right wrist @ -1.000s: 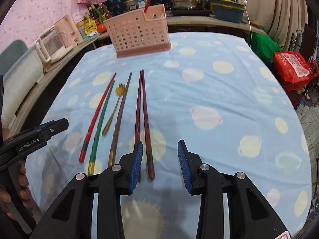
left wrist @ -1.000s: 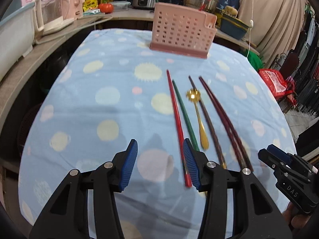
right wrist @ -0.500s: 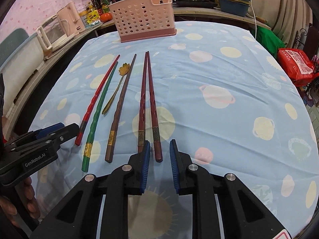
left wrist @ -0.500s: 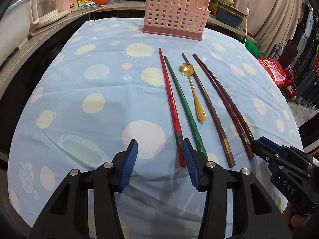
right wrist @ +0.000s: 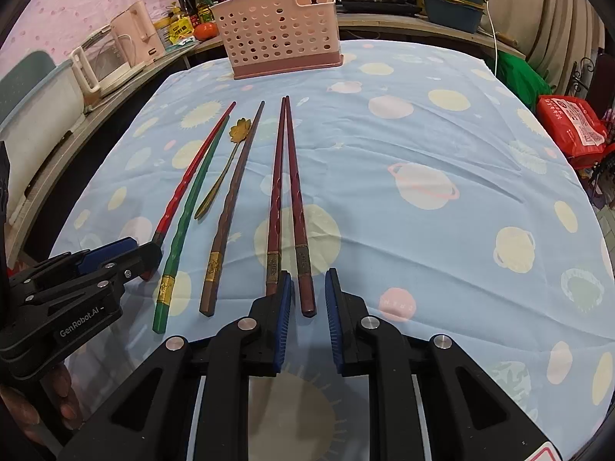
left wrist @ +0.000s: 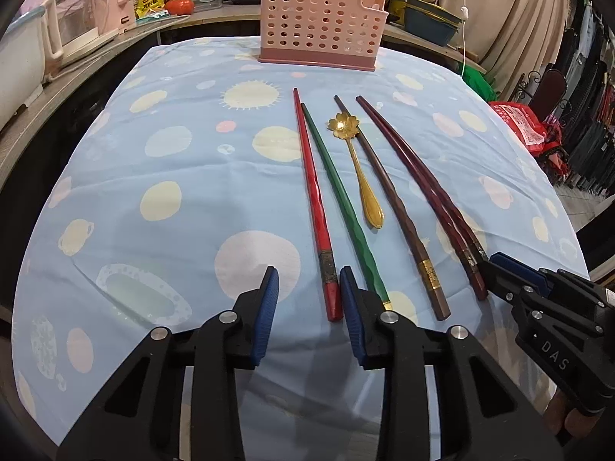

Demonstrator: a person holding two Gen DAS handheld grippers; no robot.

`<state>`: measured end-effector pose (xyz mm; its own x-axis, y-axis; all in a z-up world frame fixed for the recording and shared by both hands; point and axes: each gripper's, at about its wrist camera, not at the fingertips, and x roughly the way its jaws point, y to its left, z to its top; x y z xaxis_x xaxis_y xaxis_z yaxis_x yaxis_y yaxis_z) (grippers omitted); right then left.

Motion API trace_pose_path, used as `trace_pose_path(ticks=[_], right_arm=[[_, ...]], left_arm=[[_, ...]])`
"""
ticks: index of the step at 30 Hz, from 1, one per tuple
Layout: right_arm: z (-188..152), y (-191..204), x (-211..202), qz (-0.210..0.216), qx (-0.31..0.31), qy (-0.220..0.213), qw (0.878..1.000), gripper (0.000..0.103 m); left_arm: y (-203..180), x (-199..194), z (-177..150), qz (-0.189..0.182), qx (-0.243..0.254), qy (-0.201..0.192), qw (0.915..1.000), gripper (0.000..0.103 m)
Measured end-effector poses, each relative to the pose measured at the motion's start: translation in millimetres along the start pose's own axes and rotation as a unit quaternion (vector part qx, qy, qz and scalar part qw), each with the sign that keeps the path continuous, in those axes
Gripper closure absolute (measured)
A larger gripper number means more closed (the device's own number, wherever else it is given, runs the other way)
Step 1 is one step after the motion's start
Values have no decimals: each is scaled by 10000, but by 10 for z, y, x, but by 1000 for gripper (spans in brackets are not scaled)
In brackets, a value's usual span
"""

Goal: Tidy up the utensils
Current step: 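Grasp a red chopstick with the left tool while the right tool grasps a dark red chopstick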

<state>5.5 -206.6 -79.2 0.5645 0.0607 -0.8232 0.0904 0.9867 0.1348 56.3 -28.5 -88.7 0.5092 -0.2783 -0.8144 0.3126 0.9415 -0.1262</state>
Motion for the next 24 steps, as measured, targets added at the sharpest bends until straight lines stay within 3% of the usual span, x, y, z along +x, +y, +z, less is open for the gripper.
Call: trace_pose_path(ticks=[9, 24], right_arm=[[-21, 12, 0, -45, -57, -49, 10000, 91], [-10, -8, -236, 83, 12, -226, 9997, 96]], left_arm=[[-3, 1, -16, -27, 14, -8, 10000, 95], [53, -208, -35, -162, -138, -13, 9998, 96]])
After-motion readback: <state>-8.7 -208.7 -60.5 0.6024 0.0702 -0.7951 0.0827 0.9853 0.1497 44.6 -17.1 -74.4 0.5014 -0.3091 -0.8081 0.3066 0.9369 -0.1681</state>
